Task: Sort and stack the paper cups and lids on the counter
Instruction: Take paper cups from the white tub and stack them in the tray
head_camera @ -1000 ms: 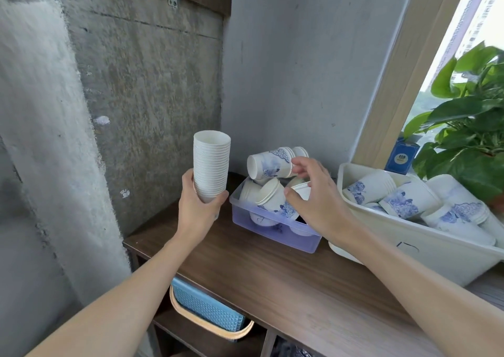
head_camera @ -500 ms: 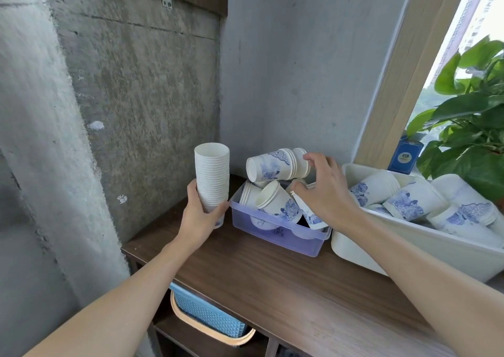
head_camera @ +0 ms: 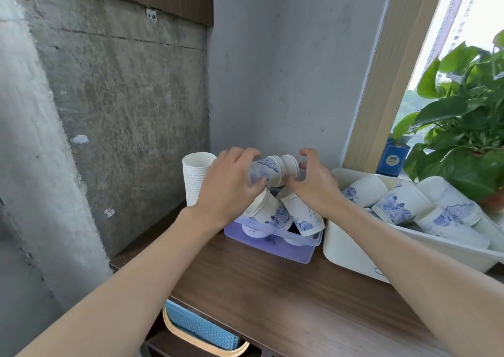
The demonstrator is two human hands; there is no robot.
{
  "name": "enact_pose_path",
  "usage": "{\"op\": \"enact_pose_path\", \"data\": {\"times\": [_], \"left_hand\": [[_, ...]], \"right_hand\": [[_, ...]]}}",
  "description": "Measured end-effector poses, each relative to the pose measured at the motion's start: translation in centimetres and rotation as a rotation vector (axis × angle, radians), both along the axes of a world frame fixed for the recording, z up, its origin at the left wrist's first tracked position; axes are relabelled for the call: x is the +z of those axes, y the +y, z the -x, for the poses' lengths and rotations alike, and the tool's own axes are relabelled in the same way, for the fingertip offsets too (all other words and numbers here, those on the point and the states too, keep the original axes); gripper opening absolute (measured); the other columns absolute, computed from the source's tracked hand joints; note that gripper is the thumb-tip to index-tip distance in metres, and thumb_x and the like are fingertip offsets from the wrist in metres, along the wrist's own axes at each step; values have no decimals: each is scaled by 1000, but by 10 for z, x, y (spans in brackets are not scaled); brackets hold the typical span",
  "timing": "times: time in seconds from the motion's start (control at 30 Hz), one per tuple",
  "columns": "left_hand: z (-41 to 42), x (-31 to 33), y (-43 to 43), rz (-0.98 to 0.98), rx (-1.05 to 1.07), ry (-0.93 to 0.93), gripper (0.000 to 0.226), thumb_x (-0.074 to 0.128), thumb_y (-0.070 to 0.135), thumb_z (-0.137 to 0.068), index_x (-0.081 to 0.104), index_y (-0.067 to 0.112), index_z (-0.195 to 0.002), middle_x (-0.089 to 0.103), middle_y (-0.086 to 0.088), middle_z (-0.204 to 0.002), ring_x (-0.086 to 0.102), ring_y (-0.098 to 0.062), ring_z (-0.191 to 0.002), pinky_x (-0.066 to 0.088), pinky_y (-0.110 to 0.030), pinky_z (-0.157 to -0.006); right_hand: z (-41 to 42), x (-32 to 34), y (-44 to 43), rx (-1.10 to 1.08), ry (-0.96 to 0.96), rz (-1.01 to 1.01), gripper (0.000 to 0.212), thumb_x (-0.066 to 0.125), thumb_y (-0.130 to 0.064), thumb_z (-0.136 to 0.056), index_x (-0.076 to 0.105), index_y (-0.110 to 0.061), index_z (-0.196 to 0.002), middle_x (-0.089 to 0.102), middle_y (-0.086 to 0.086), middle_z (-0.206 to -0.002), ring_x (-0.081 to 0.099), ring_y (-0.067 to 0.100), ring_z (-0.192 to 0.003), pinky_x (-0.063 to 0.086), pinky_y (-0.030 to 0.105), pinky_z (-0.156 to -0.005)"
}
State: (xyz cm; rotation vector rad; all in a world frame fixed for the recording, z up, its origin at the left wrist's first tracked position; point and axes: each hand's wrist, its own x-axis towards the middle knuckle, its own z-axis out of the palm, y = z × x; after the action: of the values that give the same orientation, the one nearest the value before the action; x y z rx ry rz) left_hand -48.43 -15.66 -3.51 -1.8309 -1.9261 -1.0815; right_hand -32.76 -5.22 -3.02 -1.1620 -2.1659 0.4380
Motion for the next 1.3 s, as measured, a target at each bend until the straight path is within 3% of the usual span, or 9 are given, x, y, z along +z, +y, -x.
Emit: {"op": "enact_pose_path", "data": {"times": [0.23,0.43,0.53,0.63,0.73,0.83,1.0,1.13,1.3], "left_hand": [[-2,4,45,334,193,204,54,59,49,-94,42,29,-141,67,-13,-122,58,-38,-115,37,-40,-90],[1,2,44,230,128,112,67,64,44,-91,31,33,-148,62,-13,-127,57,-39,-117,39,-43,-93],[-4,5,33,152,21,16,80,67,38,-89,22,42,-155,58,-15,-116,59,-38,-104,47,-45,-92],[-9,4,24,88,-61,-189,84,71,30,-86,25,50,-153,48,-8,-107,59,-29,-89,49,-34,-85],[-13,-6,14,23,-73,-284,77,73,26,-83,35,48,-147,45,-4,-106,57,-14,-87,40,-7,-77],[-18,-25,-5,-77,-93,-406,73,74,27,-79,37,42,-140,51,-2,-112,56,-13,-92,38,-5,-82],[-40,-85,-44,-187,-204,-630,66,75,31,-73,42,49,-128,63,29,-111,65,5,-91,47,-7,-78],[-58,-134,-53,-151,-173,-773,69,79,32,-75,41,51,-130,68,18,-109,68,-6,-72,61,-33,-69],[-63,-149,-50,-78,-194,-743,71,77,37,-75,37,53,-131,62,26,-115,68,-3,-95,53,-14,-77]], "right_hand": [[-7,-5,7,40,35,32,63,63,-31,-86,31,-23,-140,60,-11,-102,57,22,-113,32,49,-105],[-6,-1,4,151,121,17,59,58,-21,-89,34,-21,-143,58,-9,-131,53,17,-121,33,47,-108],[-6,8,-4,264,200,8,53,54,-9,-89,44,-21,-139,60,-9,-126,55,16,-118,40,34,-103],[-6,16,-17,388,277,68,56,47,0,-87,49,-23,-138,60,-7,-128,55,12,-119,43,35,-104],[-8,18,-26,440,300,110,56,46,3,-88,51,-20,-138,57,-6,-134,53,10,-124,40,36,-109],[-16,12,-30,388,219,29,46,48,-6,-94,50,-19,-138,55,-6,-137,47,9,-128,37,33,-110],[-38,-13,-29,63,-142,-265,44,53,-33,-93,48,-27,-136,52,-7,-136,37,18,-127,24,38,-104],[-43,-29,-26,-45,-345,-352,48,53,-46,-90,48,-32,-135,50,-7,-136,33,21,-127,19,38,-98],[-42,-37,-21,-107,-422,-373,51,49,-51,-89,41,-34,-136,58,-3,-128,40,24,-121,19,41,-91]]}}
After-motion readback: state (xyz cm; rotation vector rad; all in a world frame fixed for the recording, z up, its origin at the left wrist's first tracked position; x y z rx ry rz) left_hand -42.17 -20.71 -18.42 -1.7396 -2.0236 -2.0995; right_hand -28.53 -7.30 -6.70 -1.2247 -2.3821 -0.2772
